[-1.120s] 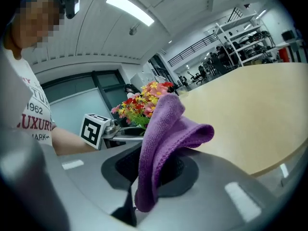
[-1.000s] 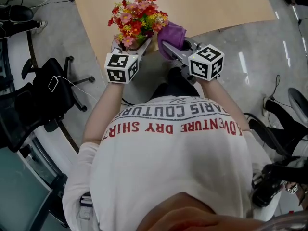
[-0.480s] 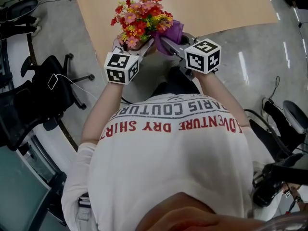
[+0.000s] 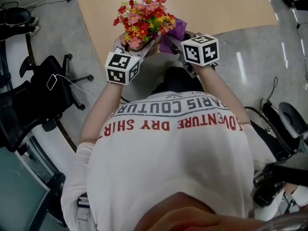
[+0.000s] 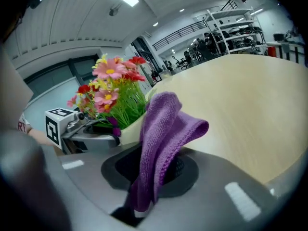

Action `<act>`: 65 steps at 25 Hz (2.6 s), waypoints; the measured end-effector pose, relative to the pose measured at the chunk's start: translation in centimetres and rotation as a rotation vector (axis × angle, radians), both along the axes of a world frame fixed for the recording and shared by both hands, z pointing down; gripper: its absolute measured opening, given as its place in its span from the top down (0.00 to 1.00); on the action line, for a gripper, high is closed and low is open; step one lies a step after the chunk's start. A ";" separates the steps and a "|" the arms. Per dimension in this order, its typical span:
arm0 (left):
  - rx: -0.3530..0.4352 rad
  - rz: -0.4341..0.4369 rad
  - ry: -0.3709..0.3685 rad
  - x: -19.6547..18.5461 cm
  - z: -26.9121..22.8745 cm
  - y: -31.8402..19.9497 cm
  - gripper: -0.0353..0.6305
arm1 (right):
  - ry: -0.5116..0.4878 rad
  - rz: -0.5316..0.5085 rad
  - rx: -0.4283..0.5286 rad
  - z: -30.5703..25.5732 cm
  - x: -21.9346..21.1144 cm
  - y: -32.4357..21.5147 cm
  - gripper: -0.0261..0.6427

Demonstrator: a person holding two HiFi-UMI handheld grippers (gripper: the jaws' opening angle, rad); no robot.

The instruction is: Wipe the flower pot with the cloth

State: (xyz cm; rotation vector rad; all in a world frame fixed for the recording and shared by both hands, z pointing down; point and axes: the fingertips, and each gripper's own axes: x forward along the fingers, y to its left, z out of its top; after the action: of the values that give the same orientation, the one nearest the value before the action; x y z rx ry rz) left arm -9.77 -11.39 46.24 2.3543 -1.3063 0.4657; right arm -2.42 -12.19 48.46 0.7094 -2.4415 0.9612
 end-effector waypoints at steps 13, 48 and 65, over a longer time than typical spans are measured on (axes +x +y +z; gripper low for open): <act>-0.018 0.032 0.006 0.3 1.2 -0.7 0.44 | 0.107 -0.040 -0.106 3.5 0.6 -0.7 0.87; -0.002 0.113 0.030 -0.5 0.5 -0.2 0.45 | 0.095 -0.083 -0.080 2.2 -0.2 -4.7 0.87; 0.032 -0.138 -0.041 0.8 1.2 -0.6 0.27 | 0.004 0.083 -0.063 0.6 3.2 -5.3 0.87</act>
State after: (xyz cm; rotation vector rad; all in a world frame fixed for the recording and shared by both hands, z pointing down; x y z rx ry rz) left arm -8.95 -11.97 47.42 2.2717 -1.4943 0.4560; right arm 0.74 -17.53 49.07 0.7951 -2.3831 1.0623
